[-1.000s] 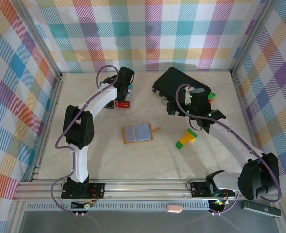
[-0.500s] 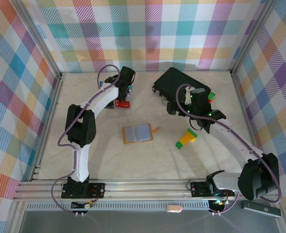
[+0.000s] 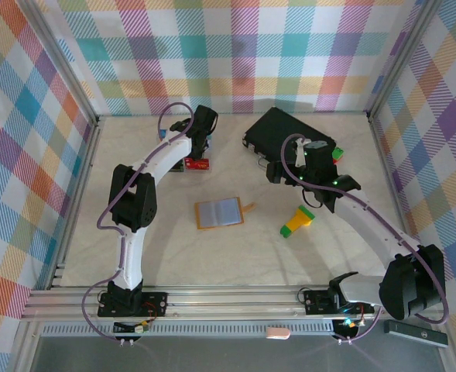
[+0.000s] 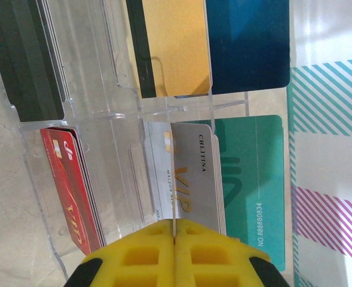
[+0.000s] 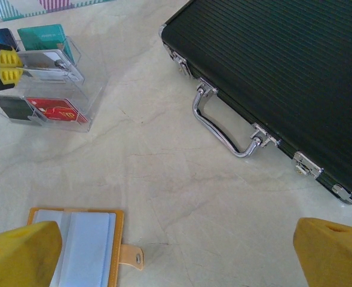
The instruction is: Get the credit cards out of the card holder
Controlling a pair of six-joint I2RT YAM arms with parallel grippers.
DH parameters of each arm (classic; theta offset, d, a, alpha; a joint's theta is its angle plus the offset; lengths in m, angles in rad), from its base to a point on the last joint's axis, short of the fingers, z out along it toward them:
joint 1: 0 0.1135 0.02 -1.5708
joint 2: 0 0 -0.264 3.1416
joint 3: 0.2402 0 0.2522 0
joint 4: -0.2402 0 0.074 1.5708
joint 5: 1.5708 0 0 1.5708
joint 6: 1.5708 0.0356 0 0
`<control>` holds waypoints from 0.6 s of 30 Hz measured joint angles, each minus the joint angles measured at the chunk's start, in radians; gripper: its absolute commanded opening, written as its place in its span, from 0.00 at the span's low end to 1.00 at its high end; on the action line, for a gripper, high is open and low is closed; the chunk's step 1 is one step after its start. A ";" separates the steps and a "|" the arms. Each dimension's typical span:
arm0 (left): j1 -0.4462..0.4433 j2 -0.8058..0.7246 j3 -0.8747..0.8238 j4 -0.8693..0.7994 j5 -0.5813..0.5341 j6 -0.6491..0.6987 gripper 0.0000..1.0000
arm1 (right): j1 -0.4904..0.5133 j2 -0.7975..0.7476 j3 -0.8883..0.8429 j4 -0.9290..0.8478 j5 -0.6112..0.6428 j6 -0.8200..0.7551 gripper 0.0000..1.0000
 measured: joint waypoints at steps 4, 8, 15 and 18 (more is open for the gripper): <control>0.000 0.000 0.002 0.000 0.001 -0.011 0.00 | 0.000 0.000 0.000 0.000 0.000 0.000 0.99; 0.000 0.001 0.004 0.000 0.001 -0.036 0.00 | 0.000 0.000 0.000 0.000 0.000 0.000 0.99; 0.000 0.007 0.010 0.000 0.000 -0.073 0.00 | 0.000 0.000 0.000 0.000 0.000 0.000 0.99; 0.000 0.020 0.025 -0.005 0.000 -0.086 0.00 | 0.000 0.000 0.000 0.000 0.000 0.000 0.99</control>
